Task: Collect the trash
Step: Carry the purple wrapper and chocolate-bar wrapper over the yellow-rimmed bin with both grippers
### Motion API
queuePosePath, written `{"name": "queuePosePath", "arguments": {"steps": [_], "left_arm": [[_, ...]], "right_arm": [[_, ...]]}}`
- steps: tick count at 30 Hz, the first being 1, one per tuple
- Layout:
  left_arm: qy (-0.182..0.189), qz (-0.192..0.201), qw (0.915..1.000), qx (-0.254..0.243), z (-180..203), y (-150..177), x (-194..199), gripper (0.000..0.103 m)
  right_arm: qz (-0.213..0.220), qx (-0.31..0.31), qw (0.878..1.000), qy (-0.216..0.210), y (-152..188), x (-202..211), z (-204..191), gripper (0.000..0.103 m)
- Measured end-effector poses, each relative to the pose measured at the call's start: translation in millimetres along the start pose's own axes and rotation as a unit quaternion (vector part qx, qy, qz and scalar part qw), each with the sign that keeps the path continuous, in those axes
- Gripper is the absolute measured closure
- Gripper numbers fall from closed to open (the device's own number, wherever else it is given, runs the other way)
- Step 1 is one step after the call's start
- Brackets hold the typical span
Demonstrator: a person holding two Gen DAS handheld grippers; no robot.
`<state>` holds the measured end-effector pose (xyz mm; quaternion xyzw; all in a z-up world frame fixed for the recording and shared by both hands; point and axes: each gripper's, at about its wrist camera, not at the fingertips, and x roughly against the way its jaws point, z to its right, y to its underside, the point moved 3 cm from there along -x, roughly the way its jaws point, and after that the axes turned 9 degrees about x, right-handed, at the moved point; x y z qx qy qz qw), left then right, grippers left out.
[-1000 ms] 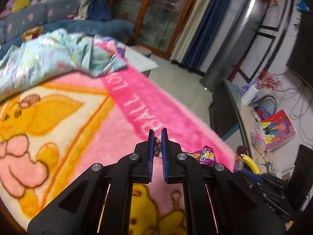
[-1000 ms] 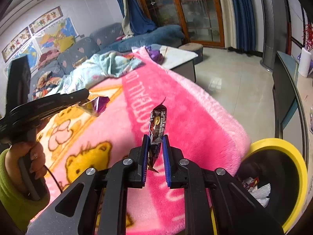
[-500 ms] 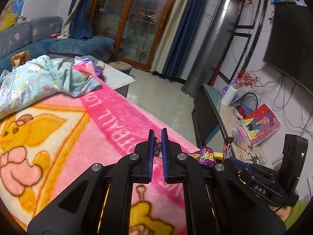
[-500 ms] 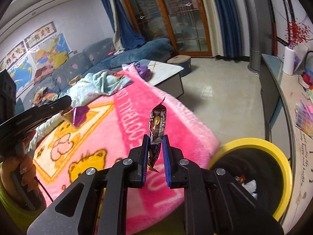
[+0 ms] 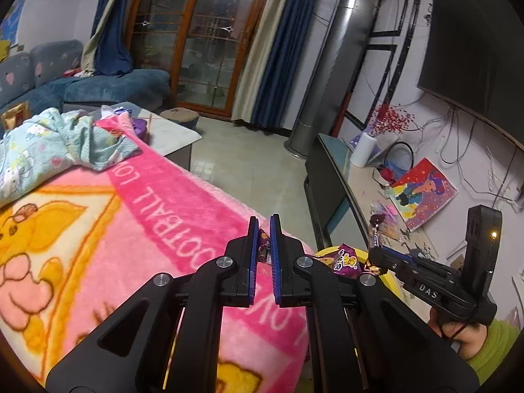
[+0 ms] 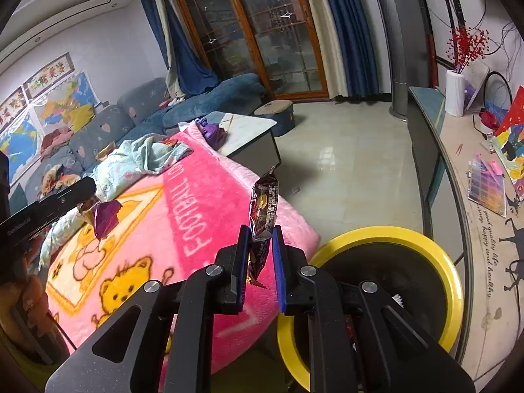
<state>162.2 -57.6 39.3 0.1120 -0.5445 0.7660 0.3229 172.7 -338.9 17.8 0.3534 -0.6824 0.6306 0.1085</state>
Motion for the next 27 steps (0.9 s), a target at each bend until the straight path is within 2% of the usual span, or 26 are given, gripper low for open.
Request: {"name": "queuePosePath", "arguments": {"steps": [12,27], "left_arm": [[0.030,-0.019,0.9988,-0.033,37,20,-12,0.099],[0.059,-0.060,0.9939,-0.072,85,44,-53,0.099]], "right_arm": [[0.004,-0.009,1.000,0.009,3,8,16,0.089],[-0.003,-0.044,0.998,0.036,18,17,65,0.089]]}}
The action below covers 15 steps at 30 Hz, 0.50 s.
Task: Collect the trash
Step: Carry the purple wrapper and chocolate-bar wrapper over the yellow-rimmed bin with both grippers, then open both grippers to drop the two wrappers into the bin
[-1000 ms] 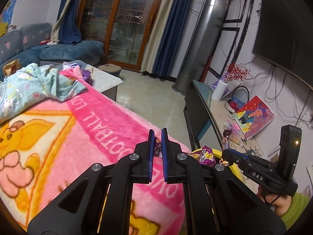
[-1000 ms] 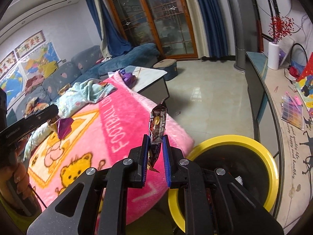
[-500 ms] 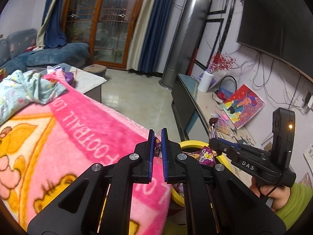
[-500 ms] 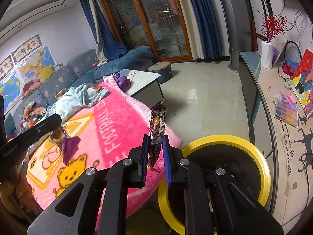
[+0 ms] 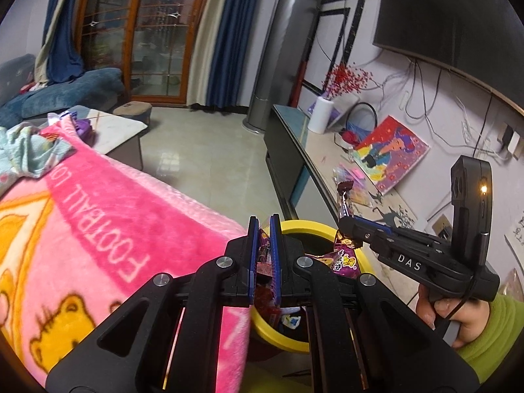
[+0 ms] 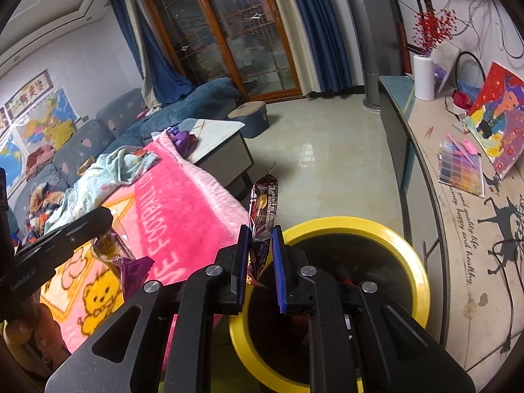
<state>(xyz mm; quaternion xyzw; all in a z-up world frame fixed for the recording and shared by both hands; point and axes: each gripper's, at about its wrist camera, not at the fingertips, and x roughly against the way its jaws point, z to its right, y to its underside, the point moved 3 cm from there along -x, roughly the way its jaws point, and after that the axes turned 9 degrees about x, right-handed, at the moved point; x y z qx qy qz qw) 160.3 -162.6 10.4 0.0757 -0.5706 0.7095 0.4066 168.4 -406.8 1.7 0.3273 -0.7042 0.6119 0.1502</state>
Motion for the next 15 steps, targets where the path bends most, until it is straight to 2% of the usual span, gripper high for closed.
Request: {"name": "queuePosePath", "arguments": {"steps": [15], "left_arm": [[0.017,-0.033,0.9982,-0.047,47,13,-41,0.099]], "right_arm": [[-0.004,-0.045,0.998,0.038,21,9,65,0.089]]}}
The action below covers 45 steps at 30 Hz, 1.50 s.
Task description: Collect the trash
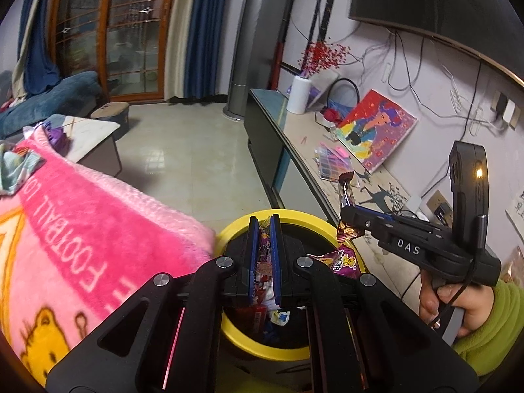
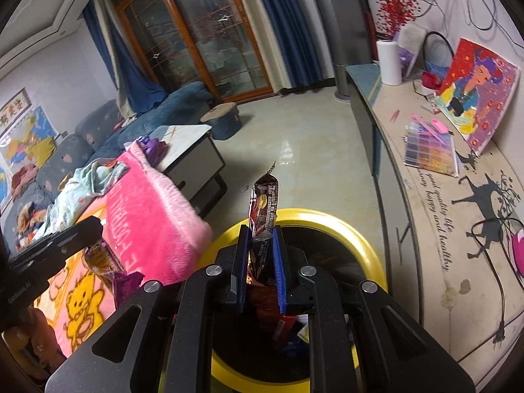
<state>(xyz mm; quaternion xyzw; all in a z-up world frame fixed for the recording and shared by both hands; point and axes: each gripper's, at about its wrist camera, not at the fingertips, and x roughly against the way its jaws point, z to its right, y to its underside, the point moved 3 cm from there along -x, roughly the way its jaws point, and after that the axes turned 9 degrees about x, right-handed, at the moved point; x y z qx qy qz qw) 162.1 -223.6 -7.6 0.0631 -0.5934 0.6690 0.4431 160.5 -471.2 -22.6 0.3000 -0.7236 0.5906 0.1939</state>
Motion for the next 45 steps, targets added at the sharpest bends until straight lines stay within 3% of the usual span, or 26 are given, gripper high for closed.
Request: {"name": "queuePosePath", "arguments": {"steps": [21,25,30,33,37,45], "left_arm": [[0.017,-0.042,0.9986,-0.026,22,21,-48,0.098],[0.015,-0.046,0.9984,-0.027,22,21,-53,0.087],[0.013,-0.048,0.9984,-0.027,24,18,-56,0.085],[0.013,-0.045,0.9986,-0.024,23,17,-56,0.076],[0.011,-0.042,0.9989,-0.017,19,16,-54,0.066],[0.007,-0.036,0.9993,-0.010,13,13,-48,0.052]], "right_arm": [[-0.027,-0.027,0.999,0.003,20,-13,38,0.087],[-0.030,-0.030,0.999,0.000,21,-16,39,0.087],[-0.035,-0.033,0.999,-0.003,24,-18,40,0.087],[-0.038,-0.034,0.999,-0.005,25,-20,39,0.086],[-0.037,-0.033,0.999,-0.005,26,-20,39,0.075],[-0.034,-0.022,0.999,-0.001,25,-19,34,0.068]]}}
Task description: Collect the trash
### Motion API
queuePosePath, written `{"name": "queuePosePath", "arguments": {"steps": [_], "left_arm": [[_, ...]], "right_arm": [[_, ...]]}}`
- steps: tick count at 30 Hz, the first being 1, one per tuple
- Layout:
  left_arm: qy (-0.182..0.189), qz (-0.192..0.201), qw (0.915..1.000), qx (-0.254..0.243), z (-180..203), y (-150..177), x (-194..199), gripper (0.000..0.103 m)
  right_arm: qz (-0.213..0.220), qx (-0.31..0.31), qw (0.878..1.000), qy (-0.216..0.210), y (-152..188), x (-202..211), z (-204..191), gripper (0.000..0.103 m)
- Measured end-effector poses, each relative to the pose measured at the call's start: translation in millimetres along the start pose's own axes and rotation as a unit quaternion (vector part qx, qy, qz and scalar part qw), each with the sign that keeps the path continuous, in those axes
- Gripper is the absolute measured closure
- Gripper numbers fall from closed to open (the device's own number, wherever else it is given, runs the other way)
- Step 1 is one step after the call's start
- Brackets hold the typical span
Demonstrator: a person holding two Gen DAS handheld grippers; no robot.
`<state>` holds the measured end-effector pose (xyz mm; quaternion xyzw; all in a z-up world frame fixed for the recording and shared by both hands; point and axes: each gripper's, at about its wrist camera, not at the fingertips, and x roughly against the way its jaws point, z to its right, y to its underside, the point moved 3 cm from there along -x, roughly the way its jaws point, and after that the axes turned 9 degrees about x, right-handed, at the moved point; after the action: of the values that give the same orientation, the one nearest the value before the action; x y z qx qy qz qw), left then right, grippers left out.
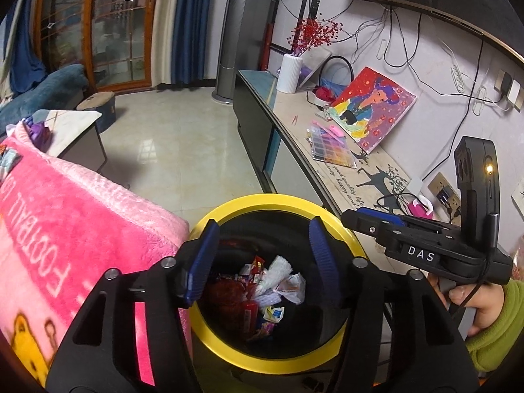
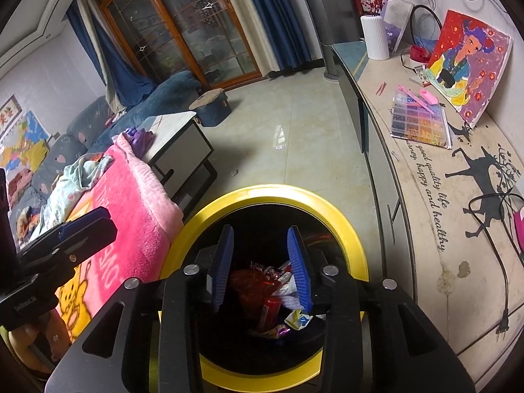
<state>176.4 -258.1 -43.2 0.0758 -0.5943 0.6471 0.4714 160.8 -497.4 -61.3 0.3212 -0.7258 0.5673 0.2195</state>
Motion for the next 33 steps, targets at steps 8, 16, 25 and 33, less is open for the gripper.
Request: {"name": "queuePosePath", "arguments": {"steps": [8,16,25,33], "left_arm": [[-0.003,0.005,0.9998,0.018,-12,-4,9,0.022],[-0.025,0.025,0.9990,0.028,-26,-6,27,0.011],[-0.049,0.048,0.9969,0.039,-49,-5,56,0.011],[-0.073,0.074,0.9929,0.058,-83,2,97,0.011]], "right_arm": [[0.007,0.015,1.000,0.008,-4,7,-12,0.049],[0.015,0.024,0.999,0.019,-8,15,-28,0.021],[0.026,0.049,0.998,0.030,-14,25,-59,0.011],[0.035,0.076,0.996,0.022,-16,37,-109,0.007]]}}
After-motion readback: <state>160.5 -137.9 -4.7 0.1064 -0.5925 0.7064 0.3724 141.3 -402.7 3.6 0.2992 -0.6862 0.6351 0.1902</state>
